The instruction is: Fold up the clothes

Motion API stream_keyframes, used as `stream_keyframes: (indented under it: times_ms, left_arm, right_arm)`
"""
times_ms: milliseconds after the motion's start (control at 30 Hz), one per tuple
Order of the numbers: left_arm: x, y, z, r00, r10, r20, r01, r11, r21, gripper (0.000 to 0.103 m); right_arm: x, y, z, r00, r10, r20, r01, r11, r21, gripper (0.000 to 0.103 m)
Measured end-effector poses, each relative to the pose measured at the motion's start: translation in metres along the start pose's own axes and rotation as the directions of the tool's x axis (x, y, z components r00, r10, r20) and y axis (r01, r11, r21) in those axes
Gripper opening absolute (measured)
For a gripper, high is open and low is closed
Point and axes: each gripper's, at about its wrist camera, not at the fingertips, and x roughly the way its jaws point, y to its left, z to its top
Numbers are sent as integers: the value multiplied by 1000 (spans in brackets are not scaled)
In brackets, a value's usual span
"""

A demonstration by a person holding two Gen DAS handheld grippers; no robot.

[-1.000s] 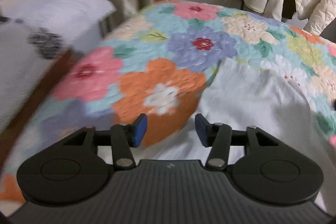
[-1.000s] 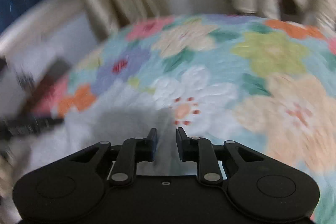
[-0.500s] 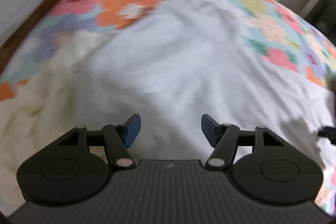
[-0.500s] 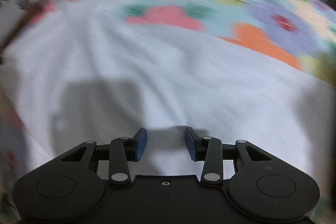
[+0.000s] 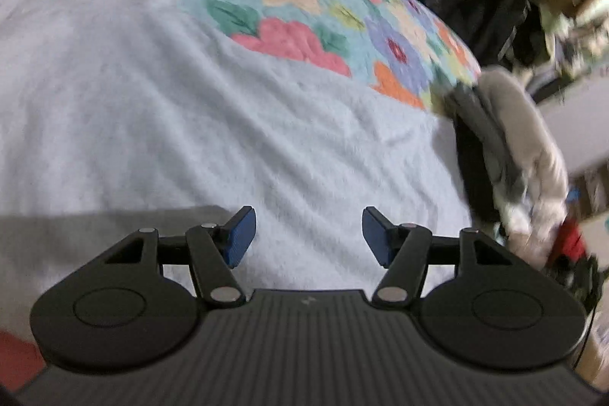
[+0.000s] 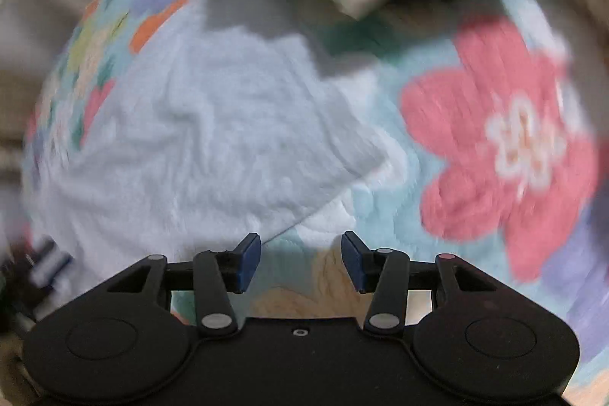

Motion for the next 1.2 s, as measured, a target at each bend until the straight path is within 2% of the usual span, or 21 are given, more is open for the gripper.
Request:
stream_keyframes:
  times_ms: [33,100,200,233,267,333,367,433,500,533,567,633,700,800,900,967,1033,1067,1133,1200]
  left_arm:
    - [4,-2,-2,1000,8,-5,-8,1000,18,61]
    - [7,-3,-8,1000,14,0,-14,999,47,61]
    - [3,-5,-13,999,32,22,-34,996,86,61]
    - [0,-6,-14,999,43,28,-45,995,92,61]
    - [-4,-6,-13,998,50,35,-53,994,92,61]
    - [-12,-4,-13,997,58,52,-62,994,90,61]
    - [-17,-3,-14,996,63,63,-69,993,95,61]
    - [-22,-2,-15,995,73,70,-81,991,110,61]
    - [-23,0,-15,994,82,69,-90,989,121,62]
    - [-21,2,-16,994,88,60,-95,988,121,62]
    - [-17,3,-16,995,92,43,-97,988,121,62]
    - [-4,4,-18,993,120,-21,-117,984,136,62]
    - [12,3,-22,978,187,-92,-169,969,179,62]
    - [16,-1,-25,972,217,-88,-196,960,200,64]
    - [11,0,-21,974,214,-79,-199,967,162,64]
    - [0,3,-18,980,194,-52,-187,974,127,64]
    - [-17,6,-16,985,170,-1,-169,981,96,64]
    - [-29,9,-15,987,159,34,-162,984,75,64]
    - [-56,19,-14,982,156,108,-159,987,23,64]
    - [-90,35,-14,965,191,177,-185,981,-52,64]
  right_arm:
    - [1,-9,-1,998,56,32,-59,996,69,53]
    - [8,-32,0,978,169,119,-190,961,200,56]
    - [21,-48,2,957,201,211,-251,937,244,56]
    - [24,-45,3,955,198,221,-247,944,221,56]
    - [27,-37,5,957,189,220,-229,958,174,56]
    - [26,-17,14,953,183,243,-197,980,35,36]
    - [24,-5,20,948,186,260,-182,983,-39,10]
    - [12,25,27,931,232,283,-180,963,-200,10]
    - [-18,55,33,901,321,292,-212,913,-350,8]
    - [-36,64,35,890,337,306,-199,892,-406,8]
    - [-49,69,38,892,318,322,-154,882,-445,7]
    - [-53,58,44,912,227,341,-54,892,-449,7]
    - [-38,46,47,927,135,350,31,903,-429,7]
    - [-19,41,48,933,120,340,21,923,-384,7]
    - [-12,37,51,935,121,333,1,938,-346,7]
    - [-16,41,48,929,148,338,-16,931,-364,8]
    - [-21,62,45,919,202,339,-36,899,-437,8]
    - [-23,78,43,911,241,336,-48,869,-493,8]
    - [-24,113,38,891,334,308,-81,784,-615,9]
    - [-10,154,30,875,428,225,-169,708,-686,9]
